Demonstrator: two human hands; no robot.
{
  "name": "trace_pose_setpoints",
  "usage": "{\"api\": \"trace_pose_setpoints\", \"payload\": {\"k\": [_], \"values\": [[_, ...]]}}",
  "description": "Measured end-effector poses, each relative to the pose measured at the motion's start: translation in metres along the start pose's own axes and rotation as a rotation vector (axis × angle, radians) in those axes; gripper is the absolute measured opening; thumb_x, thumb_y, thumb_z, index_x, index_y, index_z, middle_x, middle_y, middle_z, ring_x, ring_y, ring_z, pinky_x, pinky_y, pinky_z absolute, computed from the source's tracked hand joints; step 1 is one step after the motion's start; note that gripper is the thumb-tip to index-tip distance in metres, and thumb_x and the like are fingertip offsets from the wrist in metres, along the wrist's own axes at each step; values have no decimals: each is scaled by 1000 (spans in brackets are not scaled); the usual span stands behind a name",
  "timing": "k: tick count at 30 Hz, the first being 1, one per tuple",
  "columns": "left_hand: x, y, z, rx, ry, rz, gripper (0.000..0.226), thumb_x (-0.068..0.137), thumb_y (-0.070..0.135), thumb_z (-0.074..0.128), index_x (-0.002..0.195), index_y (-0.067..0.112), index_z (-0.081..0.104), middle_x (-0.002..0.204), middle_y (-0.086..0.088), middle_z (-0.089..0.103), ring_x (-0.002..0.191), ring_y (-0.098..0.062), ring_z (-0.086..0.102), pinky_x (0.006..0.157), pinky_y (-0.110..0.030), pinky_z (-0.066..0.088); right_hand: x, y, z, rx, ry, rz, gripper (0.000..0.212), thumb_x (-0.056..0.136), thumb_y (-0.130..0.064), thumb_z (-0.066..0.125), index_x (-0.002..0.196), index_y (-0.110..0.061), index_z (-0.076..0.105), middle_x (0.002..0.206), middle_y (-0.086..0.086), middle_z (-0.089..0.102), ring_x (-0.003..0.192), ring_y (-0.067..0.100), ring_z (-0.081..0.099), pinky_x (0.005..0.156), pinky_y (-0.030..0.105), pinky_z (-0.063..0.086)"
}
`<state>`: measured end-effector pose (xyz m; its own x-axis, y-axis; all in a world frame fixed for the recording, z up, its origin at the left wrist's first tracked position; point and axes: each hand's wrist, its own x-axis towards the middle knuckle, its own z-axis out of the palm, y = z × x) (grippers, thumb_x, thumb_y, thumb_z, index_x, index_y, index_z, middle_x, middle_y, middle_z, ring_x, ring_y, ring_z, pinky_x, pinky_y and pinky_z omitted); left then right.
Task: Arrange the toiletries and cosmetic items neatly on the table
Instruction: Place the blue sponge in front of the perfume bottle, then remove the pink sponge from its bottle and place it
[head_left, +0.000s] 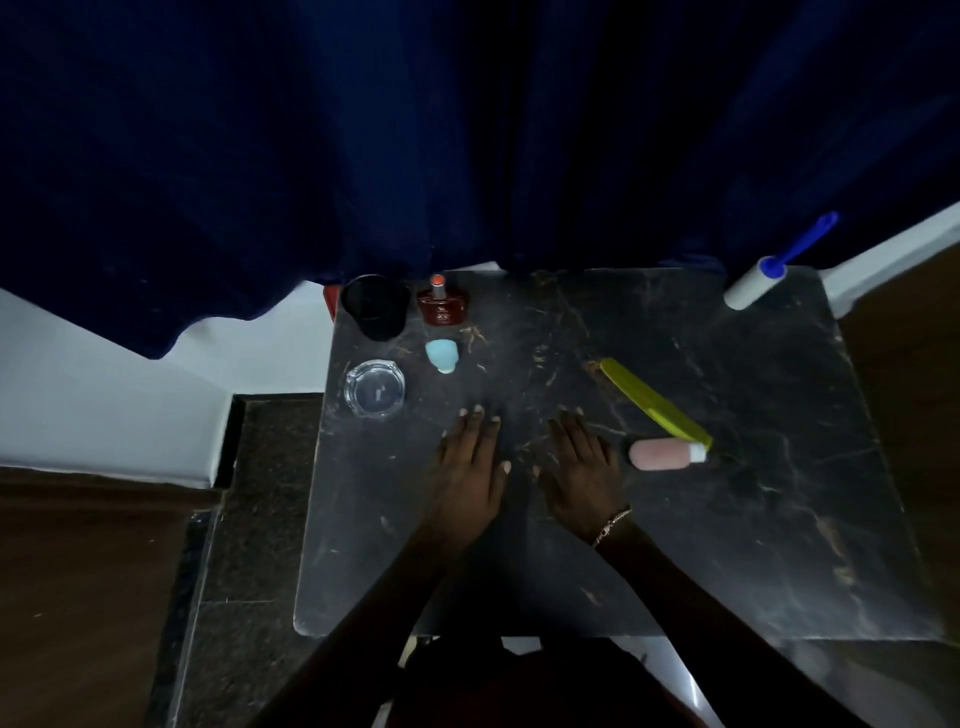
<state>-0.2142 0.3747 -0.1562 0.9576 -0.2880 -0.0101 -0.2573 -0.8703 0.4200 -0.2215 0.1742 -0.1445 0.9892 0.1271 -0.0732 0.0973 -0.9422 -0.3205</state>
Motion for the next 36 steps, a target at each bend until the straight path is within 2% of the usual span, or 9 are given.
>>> {"api": "trace_pose_setpoints", "payload": {"k": [10, 14, 17, 20, 23, 28, 31, 33, 36], "values": [[21, 102, 53, 14, -100, 67, 65, 101, 44, 43, 156, 12, 35, 163, -13, 35, 152, -30, 33, 118, -48, 37, -49, 100, -35, -38, 33, 198, 65, 80, -34, 65, 139, -13, 45, 148, 11, 44, 138, 32, 38, 103, 49, 41], [38, 139, 78, -3, -179, 72, 66, 97, 42, 54, 154, 12, 39, 157, -11, 45, 145, -27, 43, 113, -42, 41, -50, 138, -44, -97, -42, 256, 63, 78, -31, 66, 136, -14, 49, 144, 11, 47, 131, 36, 44, 99, 50, 41], [54, 162, 92, -51, -249, 76, 65, 91, 34, 64, 149, 14, 43, 147, -9, 53, 135, -27, 50, 108, -43, 46, -42, 157, -46, -172, -117, 250, 59, 74, -30, 66, 130, -15, 54, 138, 8, 51, 121, 37, 48, 90, 49, 43], [71, 174, 107, -61, -323, 41, 69, 87, 31, 69, 148, 14, 42, 145, -9, 53, 131, -30, 51, 104, -48, 48, -30, 167, -44, -268, -194, 199, 54, 71, -26, 67, 124, -18, 58, 136, 6, 50, 112, 37, 45, 84, 48, 42], [83, 181, 117, -7, -387, 15, 70, 88, 29, 67, 151, 15, 38, 149, -8, 45, 134, -32, 45, 104, -50, 47, -20, 171, -42, -365, -257, 175, 49, 68, -22, 72, 116, -18, 63, 131, 12, 52, 106, 38, 44, 80, 50, 42], [90, 190, 121, 43, -394, -24, 66, 90, 24, 63, 151, 19, 38, 153, -7, 37, 140, -34, 34, 109, -52, 41, -13, 173, -37, -396, -255, 132, 46, 67, -19, 74, 112, -19, 64, 128, 16, 48, 104, 36, 39, 78, 52, 40], [86, 184, 123, -61, -378, -58, 66, 89, 19, 65, 149, 20, 39, 155, -8, 37, 143, -32, 35, 111, -51, 41, -16, 169, -37, -410, -253, 122, 46, 68, -20, 71, 112, -13, 60, 123, 17, 50, 101, 39, 46, 74, 48, 40], [79, 180, 118, -215, -343, -68, 57, 90, 12, 63, 144, 17, 45, 153, -11, 40, 143, -32, 38, 114, -48, 41, -16, 169, -33, -356, -267, 136, 50, 70, -21, 69, 118, -12, 55, 122, 15, 52, 107, 39, 49, 79, 49, 43], [72, 169, 105, -383, -291, -112, 35, 93, 8, 60, 127, 15, 60, 132, -11, 57, 123, -28, 55, 102, -36, 46, -15, 168, -27, -118, -293, 157, 55, 76, -26, 64, 126, -14, 46, 119, 9, 56, 114, 36, 53, 90, 49, 47]]}}
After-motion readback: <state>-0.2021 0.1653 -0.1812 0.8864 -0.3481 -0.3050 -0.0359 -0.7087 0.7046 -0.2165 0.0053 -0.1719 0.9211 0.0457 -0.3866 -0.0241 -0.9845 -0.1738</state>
